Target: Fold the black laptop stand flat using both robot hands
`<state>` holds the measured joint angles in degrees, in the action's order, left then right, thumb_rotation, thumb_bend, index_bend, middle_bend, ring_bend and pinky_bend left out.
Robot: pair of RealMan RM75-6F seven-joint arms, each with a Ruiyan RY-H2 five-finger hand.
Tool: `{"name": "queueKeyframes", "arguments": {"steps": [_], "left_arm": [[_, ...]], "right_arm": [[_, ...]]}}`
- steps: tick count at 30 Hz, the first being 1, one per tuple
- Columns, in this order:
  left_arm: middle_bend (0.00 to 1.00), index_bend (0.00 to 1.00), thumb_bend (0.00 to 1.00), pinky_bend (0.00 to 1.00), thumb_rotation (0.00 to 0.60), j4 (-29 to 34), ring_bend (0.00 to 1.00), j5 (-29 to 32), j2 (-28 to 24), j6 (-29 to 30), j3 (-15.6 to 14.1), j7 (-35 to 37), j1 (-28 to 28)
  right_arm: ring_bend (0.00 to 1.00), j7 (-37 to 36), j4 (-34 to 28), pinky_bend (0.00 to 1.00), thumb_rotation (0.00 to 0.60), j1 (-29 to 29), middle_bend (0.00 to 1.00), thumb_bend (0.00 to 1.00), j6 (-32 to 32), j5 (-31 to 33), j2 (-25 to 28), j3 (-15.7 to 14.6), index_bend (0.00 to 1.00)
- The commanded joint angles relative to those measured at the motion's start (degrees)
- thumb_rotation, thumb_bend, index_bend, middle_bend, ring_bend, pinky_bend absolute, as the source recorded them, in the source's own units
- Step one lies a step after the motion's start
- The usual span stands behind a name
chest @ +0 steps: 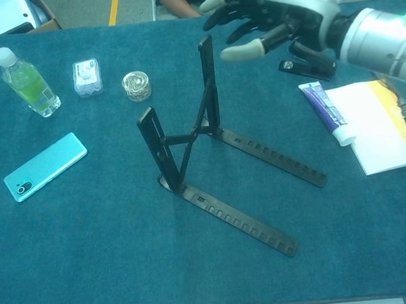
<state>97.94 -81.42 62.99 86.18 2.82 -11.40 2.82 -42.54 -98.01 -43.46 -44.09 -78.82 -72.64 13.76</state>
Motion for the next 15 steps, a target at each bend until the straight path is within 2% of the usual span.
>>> {"name": "queueKeyframes", "arguments": {"steps": [1, 8, 15], "left_arm": [[0.02, 0.02, 0.39, 0.0, 0.6, -0.13, 0.0, -0.02, -0.12, 0.22, -0.08, 0.31, -0.22], [0.02, 0.02, 0.39, 0.0, 0.6, -0.25, 0.0, -0.13, -0.16, 0.37, -0.1, 0.67, -0.36], [0.02, 0.02, 0.39, 0.0, 0.6, -0.41, 0.0, -0.32, 0.02, 0.21, -0.15, 0.69, -0.26]], "right_arm": [[0.12, 0.73, -0.17, 0.22, 0.478, -0.67, 0.26, 0.01, 0.89, 0.55, -0.44, -0.01, 0.19], [0.21, 0.45, -1.35, 0.22, 0.503, -0.66, 0.34, 0.01, 2.01, 0.17, 0.71, -1.14, 0.19], [0.22, -1.48, -3.25, 0.22, 0.509, 1.34, 0.35, 0.01, 1.16, -2.91, 4.24, -3.74, 0.19]]}}
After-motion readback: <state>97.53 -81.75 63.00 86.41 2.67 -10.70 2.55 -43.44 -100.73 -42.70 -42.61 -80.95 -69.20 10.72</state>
